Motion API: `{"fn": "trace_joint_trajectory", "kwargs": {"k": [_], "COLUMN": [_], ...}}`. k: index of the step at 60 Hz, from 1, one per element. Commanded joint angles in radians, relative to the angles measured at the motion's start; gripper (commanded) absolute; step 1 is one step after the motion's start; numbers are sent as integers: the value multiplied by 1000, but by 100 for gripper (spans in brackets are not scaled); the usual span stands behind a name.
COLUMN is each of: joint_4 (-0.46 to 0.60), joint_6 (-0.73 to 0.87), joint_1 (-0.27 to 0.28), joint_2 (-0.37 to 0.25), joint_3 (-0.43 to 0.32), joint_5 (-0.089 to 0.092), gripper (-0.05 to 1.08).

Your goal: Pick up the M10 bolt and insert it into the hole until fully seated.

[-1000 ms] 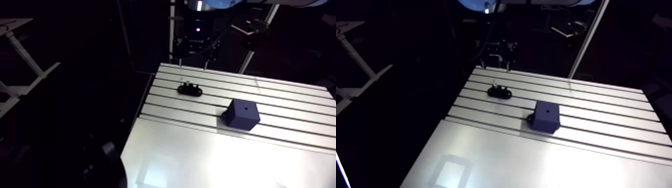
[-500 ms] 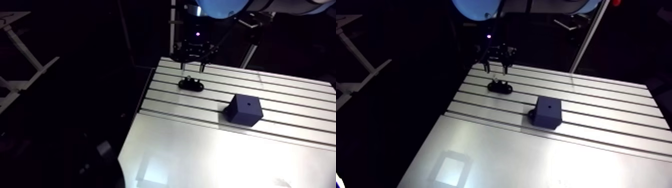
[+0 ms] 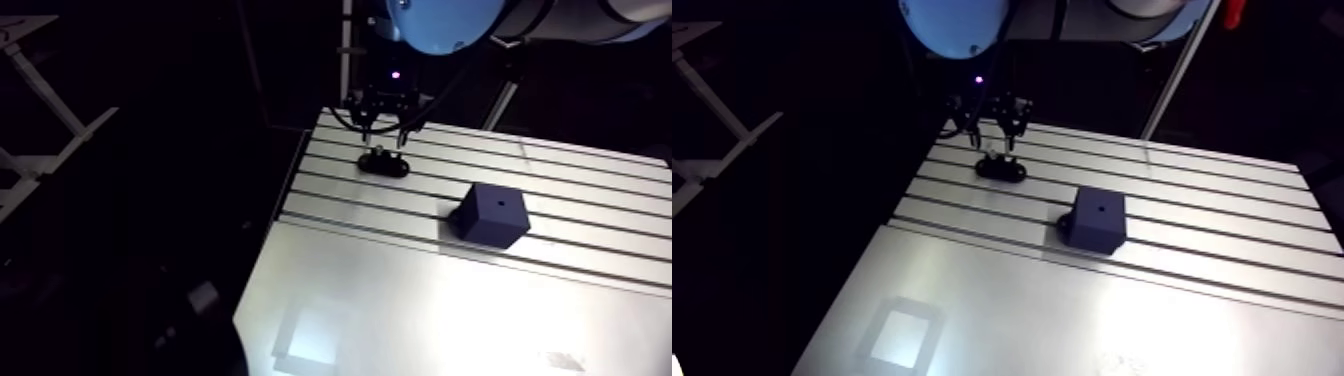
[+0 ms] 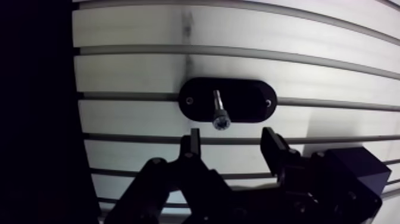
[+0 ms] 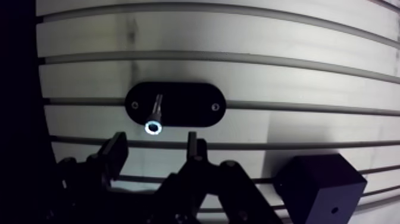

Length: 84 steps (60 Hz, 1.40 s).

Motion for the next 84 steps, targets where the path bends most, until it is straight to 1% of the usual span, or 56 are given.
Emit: {"fn": "trace_joint_trajectory", "kwargs": {"k": [1,16,21,31,38,60,80,84], "joint_4": [-25,-36,-36,-36,-52,-68,-70,-71], "joint_6": [-3,-3,-3,-3,-3,-3,-10,-14], "joint_1": [2,4,5,10,10,11,11,11], "joint_2": [1,3,15,18,18,29,29,29], "joint_3": [14,17,16,16,17,17,20,20], "joint_5": [1,1,3,1,3,4,3,0], "gripper": [39,40,41,41,43,45,49,49]}}
